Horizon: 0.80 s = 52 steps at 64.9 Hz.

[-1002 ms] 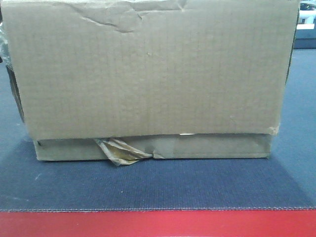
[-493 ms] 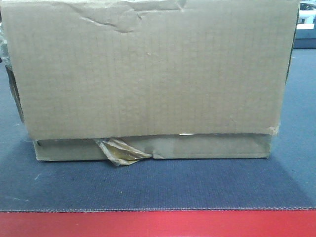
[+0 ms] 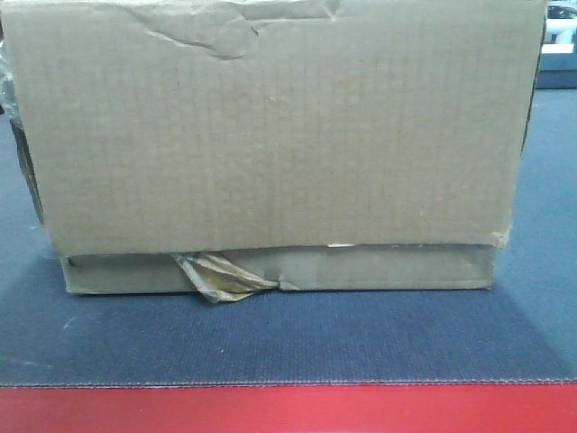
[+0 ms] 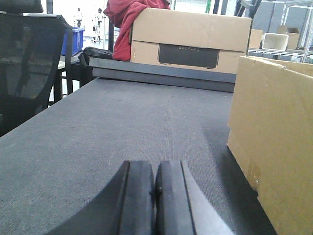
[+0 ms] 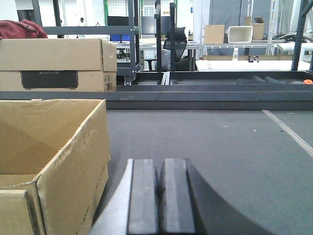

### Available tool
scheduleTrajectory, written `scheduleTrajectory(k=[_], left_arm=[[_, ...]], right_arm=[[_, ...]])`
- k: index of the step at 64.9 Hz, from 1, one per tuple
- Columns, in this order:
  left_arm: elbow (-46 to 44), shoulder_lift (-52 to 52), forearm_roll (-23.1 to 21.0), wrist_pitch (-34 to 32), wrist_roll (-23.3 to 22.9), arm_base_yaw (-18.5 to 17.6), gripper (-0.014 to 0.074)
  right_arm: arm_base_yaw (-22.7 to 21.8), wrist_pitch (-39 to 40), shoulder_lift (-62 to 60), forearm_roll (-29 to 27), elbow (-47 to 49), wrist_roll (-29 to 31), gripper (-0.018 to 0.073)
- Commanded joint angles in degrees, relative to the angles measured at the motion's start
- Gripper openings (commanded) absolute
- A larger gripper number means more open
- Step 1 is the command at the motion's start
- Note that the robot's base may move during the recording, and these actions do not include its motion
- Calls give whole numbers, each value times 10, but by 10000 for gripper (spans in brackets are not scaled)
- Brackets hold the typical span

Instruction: Grab carton from right shelf to conveyor

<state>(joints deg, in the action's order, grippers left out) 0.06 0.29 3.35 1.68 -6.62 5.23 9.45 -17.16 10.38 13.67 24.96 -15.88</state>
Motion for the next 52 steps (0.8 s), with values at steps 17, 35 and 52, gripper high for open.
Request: scheduleTrajectory(k=[17, 35, 52], left_arm=[[-1, -3, -3, -10, 2, 1, 4], [-1, -3, -3, -10, 2, 1, 4], [-1, -3, -3, -10, 2, 1, 4]], right_arm=[[-10, -10, -3, -109, -11, 159, -81], [-88, 104, -33, -190, -128, 208, -81], [-91, 219, -104, -196, -250, 208, -81]])
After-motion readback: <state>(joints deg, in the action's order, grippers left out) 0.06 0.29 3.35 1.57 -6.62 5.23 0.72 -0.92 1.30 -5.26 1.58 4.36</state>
